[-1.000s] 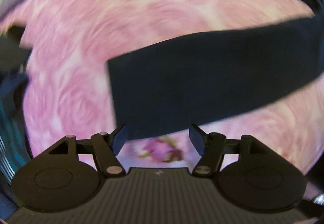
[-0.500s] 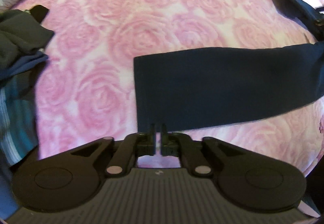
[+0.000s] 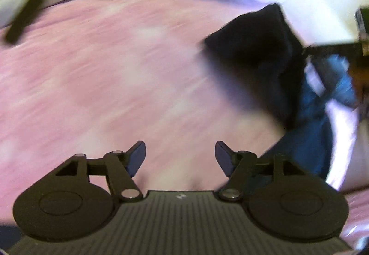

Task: Fold clothes

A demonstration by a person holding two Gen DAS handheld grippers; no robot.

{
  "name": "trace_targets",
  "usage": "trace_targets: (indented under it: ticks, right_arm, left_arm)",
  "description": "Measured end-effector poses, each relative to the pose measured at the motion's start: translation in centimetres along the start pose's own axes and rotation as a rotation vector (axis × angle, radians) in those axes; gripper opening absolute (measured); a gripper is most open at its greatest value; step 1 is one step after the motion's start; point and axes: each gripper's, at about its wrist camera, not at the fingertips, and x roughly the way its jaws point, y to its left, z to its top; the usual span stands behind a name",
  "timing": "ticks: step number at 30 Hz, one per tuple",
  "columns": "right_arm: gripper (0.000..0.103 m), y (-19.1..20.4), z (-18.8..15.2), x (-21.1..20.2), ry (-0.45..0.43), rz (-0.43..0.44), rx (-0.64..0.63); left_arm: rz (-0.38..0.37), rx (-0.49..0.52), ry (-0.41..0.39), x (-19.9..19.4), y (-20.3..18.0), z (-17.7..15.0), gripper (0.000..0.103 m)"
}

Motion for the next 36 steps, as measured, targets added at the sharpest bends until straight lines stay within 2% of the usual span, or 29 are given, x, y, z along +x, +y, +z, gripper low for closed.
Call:
trace_targets:
  ticks: [2, 4, 8, 11, 13, 14, 15, 16, 17, 23, 28, 30, 31, 32, 33, 34, 36]
  right_arm:
    - [0.006, -2.7, 0.4, -1.7, -0.022, 0.019, 0.071]
    - [0.006, -4.8, 0.2, -3.1, -0.038, 0.028, 0.142]
    - [0.006, -8.5, -0.4, -4.8, -0.053, 0.053, 0.268]
    - [0.006, -9.8, -0.7, -5.6, -0.061, 0.077, 0.296]
    - [0.006, -10.1, -0.9, -5.8, -0.067, 0.09, 0.303]
    - [0.006, -10.3, -1.1, -5.9, -0.07, 0.095, 0.306]
    - [0.006, -10.3, -1.2, -6.0, -0.074, 0.097, 0.309]
    - [0.006, -10.3, -1.5, -6.0, -0.078, 0.096, 0.313]
    - [0.006, -10.4, -1.9, -6.1, -0.081, 0.093, 0.316]
    - [0.006, -9.0, -2.4, -5.9, -0.088, 0.138, 0.328]
    - [0.006, -4.6, -2.2, -4.5, -0.058, 0.196, 0.271]
    - [0.008, -2.8, -2.8, -3.8, -0.029, 0.194, 0.241]
    - [0.022, -1.9, -3.1, -3.4, -0.014, 0.193, 0.225]
    - [0.054, -0.9, -3.4, -3.1, 0.0, 0.192, 0.21]
    - [0.07, 0.0, -3.7, -2.7, 0.015, 0.192, 0.195]
    - [0.081, 0.9, -4.0, -2.4, 0.029, 0.191, 0.179]
    - [0.081, 2.8, -4.5, -1.7, 0.058, 0.189, 0.149]
  left_arm:
    - [-0.092, 0.016, -0.029, 2.8, -3.7, 2.5, 0.064]
    - [-0.149, 0.062, -0.033, 5.0, -7.0, 4.1, 0.065]
    - [-0.226, 0.114, 0.011, 9.3, -12.4, 5.8, 0.065]
    - [-0.254, 0.095, 0.014, 11.9, -14.4, 7.0, 0.063]
    - [-0.275, 0.073, 0.03, 13.6, -15.1, 7.7, 0.054]
    - [-0.262, 0.089, 0.045, 14.1, -15.2, 7.8, 0.024]
    - [-0.248, 0.105, 0.06, 14.5, -15.2, 7.9, 0.009]
    - [-0.235, 0.121, 0.075, 15.0, -15.3, 8.0, 0.009]
    - [-0.214, 0.138, 0.088, 15.1, -15.1, 8.0, 0.008]
    - [0.14, 0.31, 0.086, 6.0, -7.3, 6.9, 0.007]
    - [0.437, 0.449, 0.082, -1.6, -0.8, 5.9, 0.007]
    - [0.556, 0.503, 0.08, -4.7, 1.8, 5.6, 0.017]
    - [0.616, 0.53, 0.079, -6.2, 3.1, 5.4, 0.022]
    - [0.676, 0.557, 0.078, -7.7, 4.4, 5.2, 0.036]
    - [0.728, 0.576, 0.084, -8.9, 5.6, 4.9, 0.041]
    - [0.734, 0.547, 0.122, -8.1, 6.5, 3.7, 0.04]
    - [0.713, 0.452, 0.17, -7.2, 8.6, 0.5, 0.04]
